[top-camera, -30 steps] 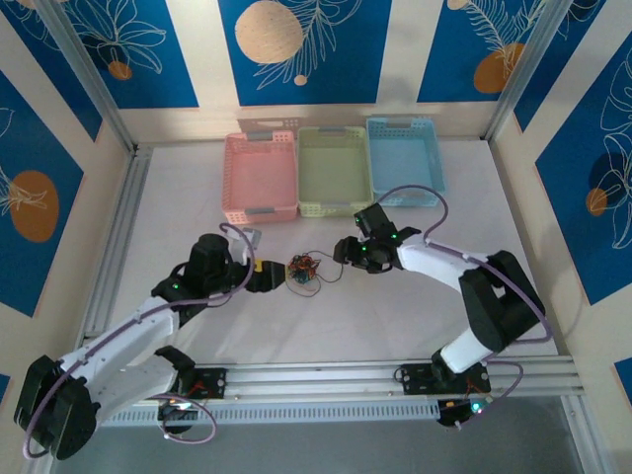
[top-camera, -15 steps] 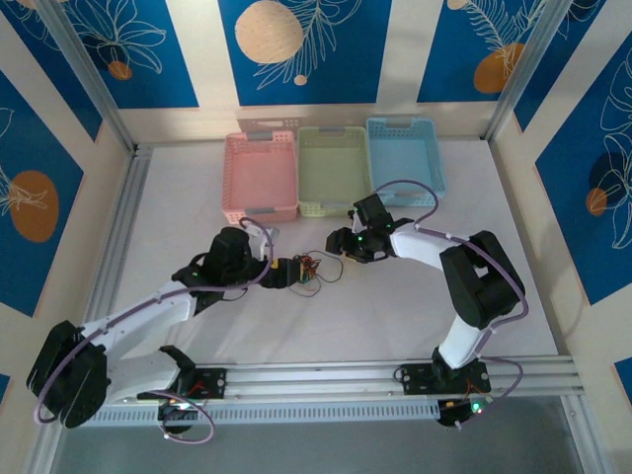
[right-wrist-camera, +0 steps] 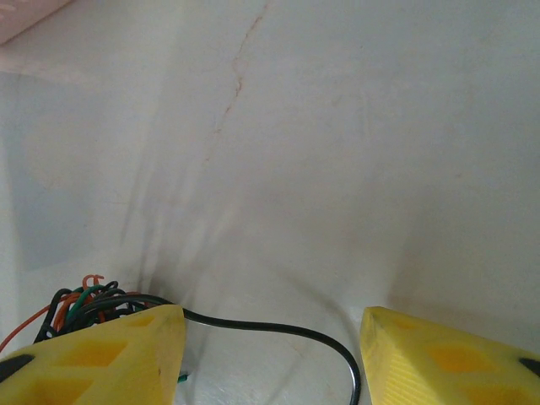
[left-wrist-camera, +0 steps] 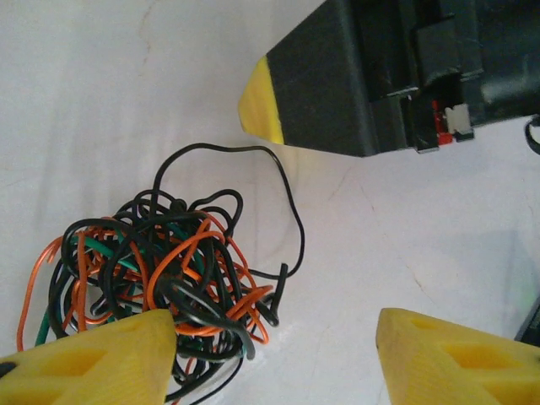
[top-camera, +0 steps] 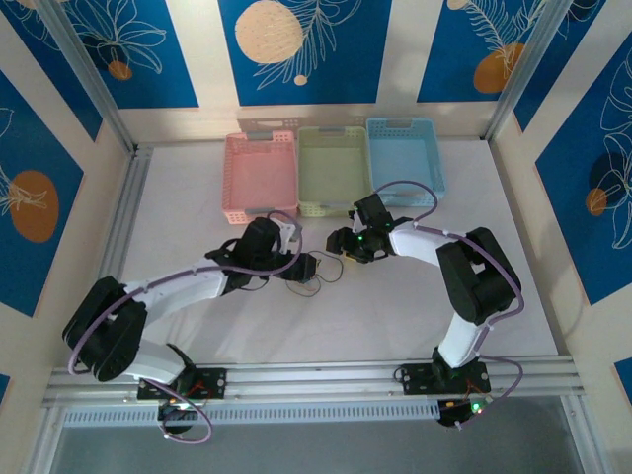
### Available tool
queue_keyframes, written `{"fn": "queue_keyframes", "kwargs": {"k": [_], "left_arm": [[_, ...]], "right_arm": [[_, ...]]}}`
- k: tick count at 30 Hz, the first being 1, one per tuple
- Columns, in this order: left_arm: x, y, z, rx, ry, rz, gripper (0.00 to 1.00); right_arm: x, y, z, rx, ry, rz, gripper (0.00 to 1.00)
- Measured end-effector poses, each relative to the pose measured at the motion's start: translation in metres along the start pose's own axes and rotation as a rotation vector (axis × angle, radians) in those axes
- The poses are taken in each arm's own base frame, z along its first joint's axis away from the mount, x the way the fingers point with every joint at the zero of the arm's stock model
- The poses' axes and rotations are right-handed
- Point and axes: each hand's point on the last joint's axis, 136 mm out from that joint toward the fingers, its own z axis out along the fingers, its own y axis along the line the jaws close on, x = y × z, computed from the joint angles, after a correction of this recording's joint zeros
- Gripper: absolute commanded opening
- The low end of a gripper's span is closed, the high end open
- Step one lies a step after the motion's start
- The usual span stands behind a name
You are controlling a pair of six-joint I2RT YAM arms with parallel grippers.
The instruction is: Untangle the cables
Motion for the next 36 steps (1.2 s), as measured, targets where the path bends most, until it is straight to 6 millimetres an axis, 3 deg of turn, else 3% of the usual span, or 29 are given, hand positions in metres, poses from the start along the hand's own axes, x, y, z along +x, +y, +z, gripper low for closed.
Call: {"fn": "queue_keyframes", "kwargs": {"k": [3, 7, 17, 23, 29, 36], "left_arm": [[-0.003, 0.005, 0.004, -0.029, -0.003, 0.005, 0.52], [-0.003, 0.013, 0.011, -0.066, 0.009, 0.006, 0.51], [-0.005, 0.021, 0.023, -0.105, 0.016, 0.016, 0.16], [-0.003, 0.018, 0.011, -0.089, -0.007, 0.049, 0.0], [0.006, 0.01, -0.006, -0.044, -0.01, 0.096, 0.0], [0.002, -0.001, -0.019, -0.007, -0.024, 0.112, 0.0]], "right_arm": [[0.0, 0.0, 0.0, 0.0, 0.0, 0.0, 0.57], [0.0, 0.0, 0.0, -0.002, -0.002, -0.001, 0.57], [-0.002, 0.003, 0.001, -0.012, -0.014, -0.009, 0.56], [0.01, 0.001, -0.003, -0.032, -0.029, -0.03, 0.56], [0.021, 0.012, -0.028, -0.12, -0.101, -0.085, 0.59], [0.035, 0.044, -0.058, -0.278, -0.159, -0.223, 0.65]]}}
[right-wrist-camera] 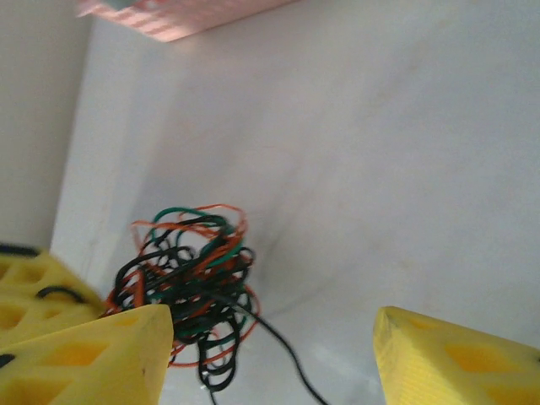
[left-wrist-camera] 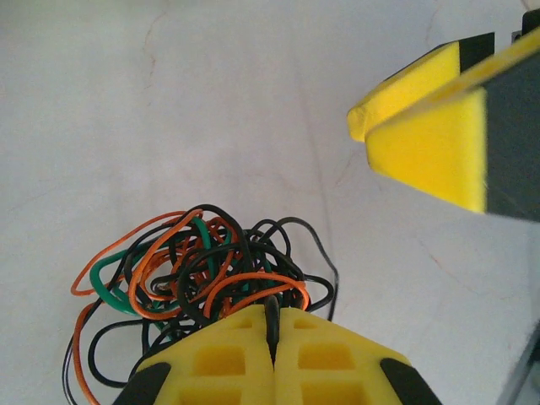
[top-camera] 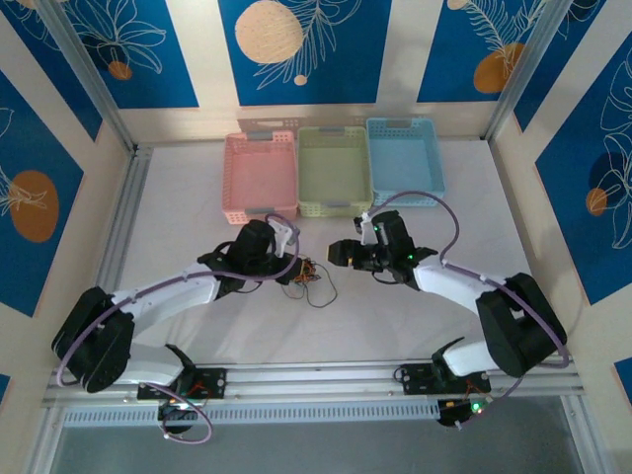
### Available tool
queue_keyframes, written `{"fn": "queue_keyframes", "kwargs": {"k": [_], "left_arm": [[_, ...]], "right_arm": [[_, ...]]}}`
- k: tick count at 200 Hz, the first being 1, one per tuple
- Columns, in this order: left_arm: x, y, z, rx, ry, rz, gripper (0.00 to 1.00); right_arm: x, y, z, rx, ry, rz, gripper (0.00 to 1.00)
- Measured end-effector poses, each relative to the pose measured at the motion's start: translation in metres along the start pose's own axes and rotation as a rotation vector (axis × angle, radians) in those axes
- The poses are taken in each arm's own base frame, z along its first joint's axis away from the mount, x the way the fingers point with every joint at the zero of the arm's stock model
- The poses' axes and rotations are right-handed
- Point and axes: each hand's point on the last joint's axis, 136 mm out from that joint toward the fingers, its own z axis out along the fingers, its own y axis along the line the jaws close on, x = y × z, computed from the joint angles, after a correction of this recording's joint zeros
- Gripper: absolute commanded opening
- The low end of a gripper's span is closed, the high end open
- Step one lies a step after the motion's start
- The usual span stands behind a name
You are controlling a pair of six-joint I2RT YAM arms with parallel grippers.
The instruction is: Untangle the cables
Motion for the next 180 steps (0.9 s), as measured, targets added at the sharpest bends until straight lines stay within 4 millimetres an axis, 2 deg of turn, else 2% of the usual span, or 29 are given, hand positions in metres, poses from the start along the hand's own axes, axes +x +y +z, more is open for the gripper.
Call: {"fn": "queue_keyframes", "kwargs": {"k": [47, 71, 104, 180], "left_arm": [[-0.002, -0.009, -0.015, 0.032, -0.009, 0.001, 0.0], [-0.008, -0.019, -0.031, 0.06, -0.041, 0.013, 0.0], [-0.013, -0.029, -0.046, 0.094, -0.07, 0.025, 0.0], [-0.01, -0.036, -0.06, 0.119, -0.063, 0.026, 0.0]], "right_arm": [[0.017, 0.038, -0.005, -0.121, 0.048, -0.163, 0.68], [0.026, 0.053, -0.011, -0.153, 0.078, -0.232, 0.68], [0.032, 0.05, -0.015, -0.143, 0.103, -0.26, 0.67], [0.037, 0.043, -0.015, -0.119, 0.132, -0.27, 0.66]]}}
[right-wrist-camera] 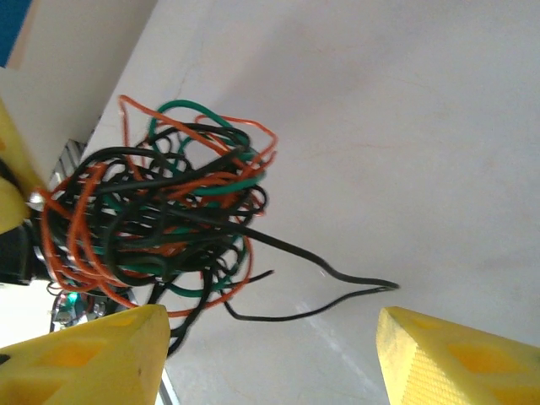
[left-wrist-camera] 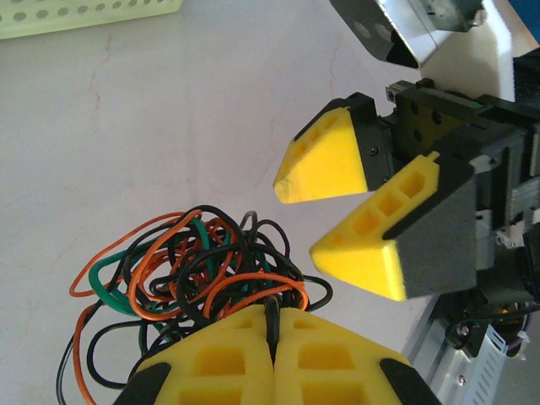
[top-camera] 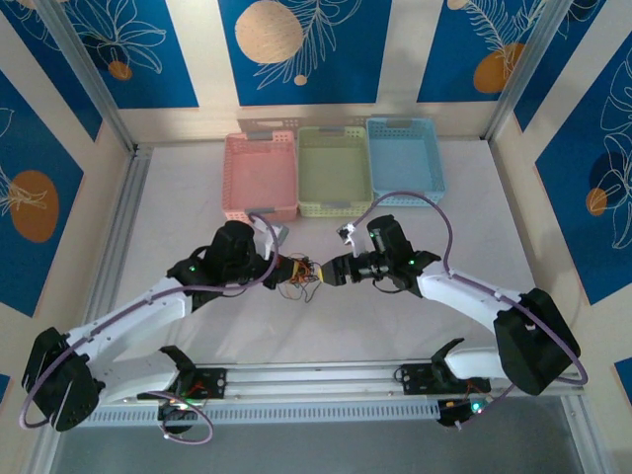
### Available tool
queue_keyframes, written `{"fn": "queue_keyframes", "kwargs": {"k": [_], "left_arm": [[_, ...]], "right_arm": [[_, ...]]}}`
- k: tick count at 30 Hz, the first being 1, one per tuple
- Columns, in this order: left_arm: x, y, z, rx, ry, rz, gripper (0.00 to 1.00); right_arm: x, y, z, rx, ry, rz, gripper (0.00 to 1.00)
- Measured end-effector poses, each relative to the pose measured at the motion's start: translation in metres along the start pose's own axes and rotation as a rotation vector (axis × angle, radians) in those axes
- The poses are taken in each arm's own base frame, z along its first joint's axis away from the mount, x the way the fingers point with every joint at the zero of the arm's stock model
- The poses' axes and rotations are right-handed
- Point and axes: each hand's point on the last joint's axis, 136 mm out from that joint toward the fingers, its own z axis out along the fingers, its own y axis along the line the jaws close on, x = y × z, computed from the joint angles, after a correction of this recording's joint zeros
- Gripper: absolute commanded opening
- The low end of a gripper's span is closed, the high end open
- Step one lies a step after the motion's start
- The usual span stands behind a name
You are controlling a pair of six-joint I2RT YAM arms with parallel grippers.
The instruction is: Untangle the cables
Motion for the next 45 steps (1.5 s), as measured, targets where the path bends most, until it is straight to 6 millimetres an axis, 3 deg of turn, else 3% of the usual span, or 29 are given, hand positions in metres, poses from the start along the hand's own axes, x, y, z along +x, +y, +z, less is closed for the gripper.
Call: {"fn": "queue_keyframes", "kwargs": {"k": [9, 19, 25, 29, 34, 37, 41, 45], "left_arm": [[-0.011, -0.016, -0.019, 0.034, -0.023, 0.013, 0.0], [-0.017, -0.03, -0.03, 0.076, -0.025, 0.021, 0.0], [-0.017, -0.032, -0.031, 0.087, -0.025, 0.015, 0.0], [-0.017, -0.036, -0.034, 0.106, -0.025, 0.005, 0.0], [-0.016, -0.038, -0.034, 0.118, -0.022, 0.001, 0.0], [-0.018, -0.042, -0.036, 0.133, -0.028, -0.002, 0.0], [-0.023, -0.048, -0.04, 0.162, -0.05, -0.004, 0.0], [-0.023, -0.048, -0.042, 0.155, -0.055, -0.002, 0.0]], "right_arm": [[-0.009, 0.003, -0.002, 0.044, 0.0, -0.113, 0.66], [-0.007, 0.022, 0.001, -0.012, 0.005, -0.271, 0.65], [-0.012, 0.026, 0.001, -0.024, -0.016, -0.296, 0.54], [-0.017, 0.031, 0.001, -0.047, -0.036, -0.313, 0.42], [-0.019, 0.034, 0.0, -0.063, -0.043, -0.318, 0.38], [-0.02, 0.037, 0.0, -0.075, -0.05, -0.32, 0.18], [-0.021, 0.041, 0.0, -0.089, -0.055, -0.326, 0.0], [-0.023, 0.04, -0.002, -0.073, -0.067, -0.324, 0.0]]}}
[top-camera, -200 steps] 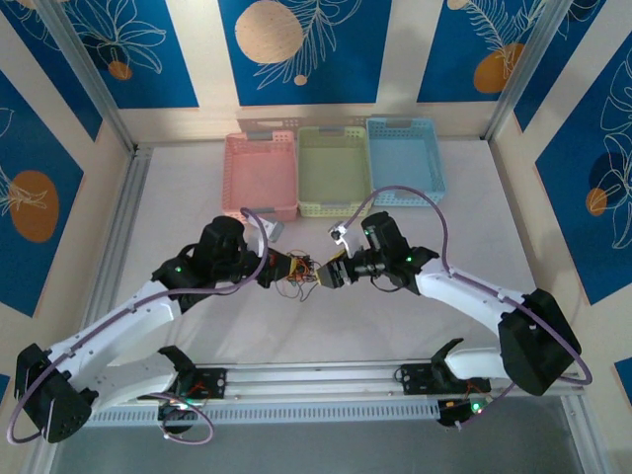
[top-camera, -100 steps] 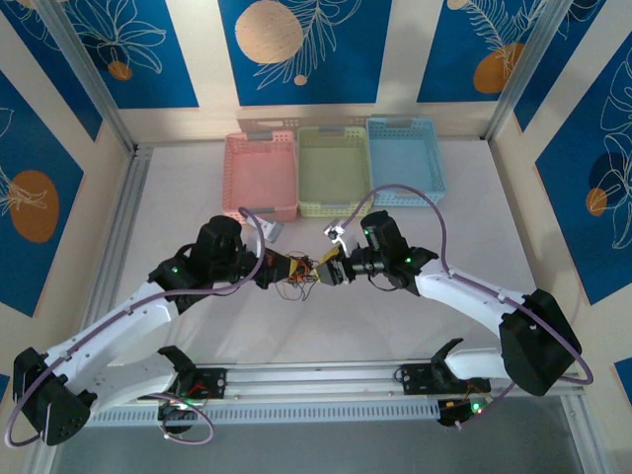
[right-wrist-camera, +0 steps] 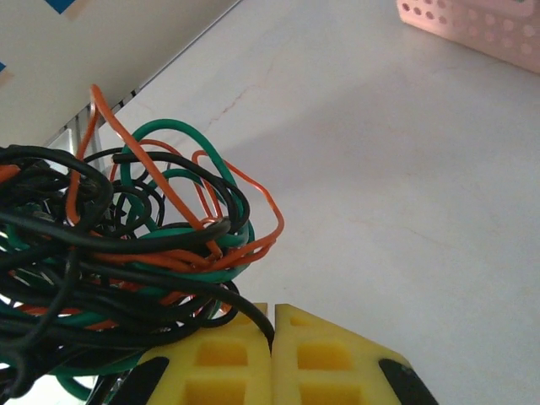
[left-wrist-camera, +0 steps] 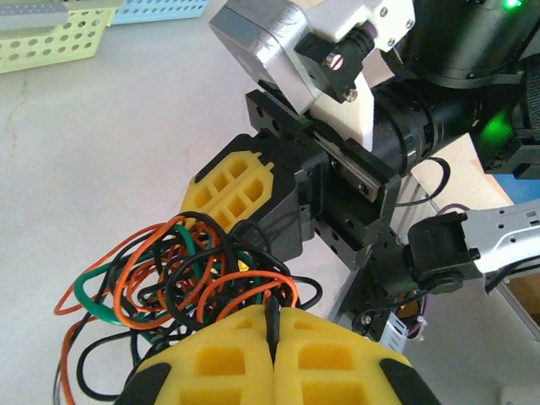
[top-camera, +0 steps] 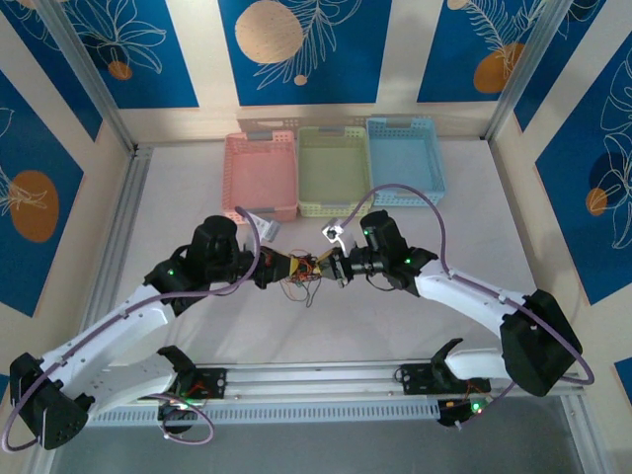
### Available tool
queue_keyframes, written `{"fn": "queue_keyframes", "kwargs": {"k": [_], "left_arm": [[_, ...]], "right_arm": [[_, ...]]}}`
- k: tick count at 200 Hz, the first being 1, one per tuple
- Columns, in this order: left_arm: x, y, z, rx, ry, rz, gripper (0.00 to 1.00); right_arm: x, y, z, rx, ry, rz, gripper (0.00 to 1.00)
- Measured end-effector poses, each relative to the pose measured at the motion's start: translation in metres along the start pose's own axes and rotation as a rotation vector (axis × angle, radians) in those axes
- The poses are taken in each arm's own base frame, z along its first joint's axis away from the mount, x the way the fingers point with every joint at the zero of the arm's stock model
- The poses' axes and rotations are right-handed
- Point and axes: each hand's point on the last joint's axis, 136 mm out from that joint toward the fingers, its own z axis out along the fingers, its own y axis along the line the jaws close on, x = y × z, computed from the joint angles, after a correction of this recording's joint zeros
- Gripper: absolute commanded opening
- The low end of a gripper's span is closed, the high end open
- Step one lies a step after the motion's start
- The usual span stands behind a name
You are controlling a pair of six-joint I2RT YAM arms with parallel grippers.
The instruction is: Untangle the cables
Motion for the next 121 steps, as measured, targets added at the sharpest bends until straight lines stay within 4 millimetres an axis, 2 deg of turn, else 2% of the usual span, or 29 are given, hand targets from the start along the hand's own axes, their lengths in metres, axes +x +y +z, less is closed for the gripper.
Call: {"fn": "queue_keyframes", "kwargs": {"k": [7, 23, 56, 77, 121], "left_arm": [[0.0, 0.002, 0.0, -0.009, 0.001, -0.001, 0.01], [0.003, 0.009, -0.001, -0.049, 0.004, -0.004, 0.12], [0.01, 0.029, -0.007, -0.166, 0.017, -0.005, 0.12], [0.016, 0.043, -0.007, -0.231, 0.03, -0.003, 0.1], [0.043, 0.085, 0.001, -0.386, 0.104, -0.016, 0.07]], "right_arm": [[-0.002, -0.002, -0.003, 0.014, -0.01, 0.002, 0.0], [-0.008, -0.013, -0.015, 0.067, -0.049, 0.022, 0.0], [-0.019, -0.059, -0.061, 0.253, -0.179, 0.123, 0.0], [-0.012, -0.086, -0.087, 0.368, -0.246, 0.209, 0.0], [0.011, -0.124, -0.11, 0.515, -0.283, 0.371, 0.0]]}}
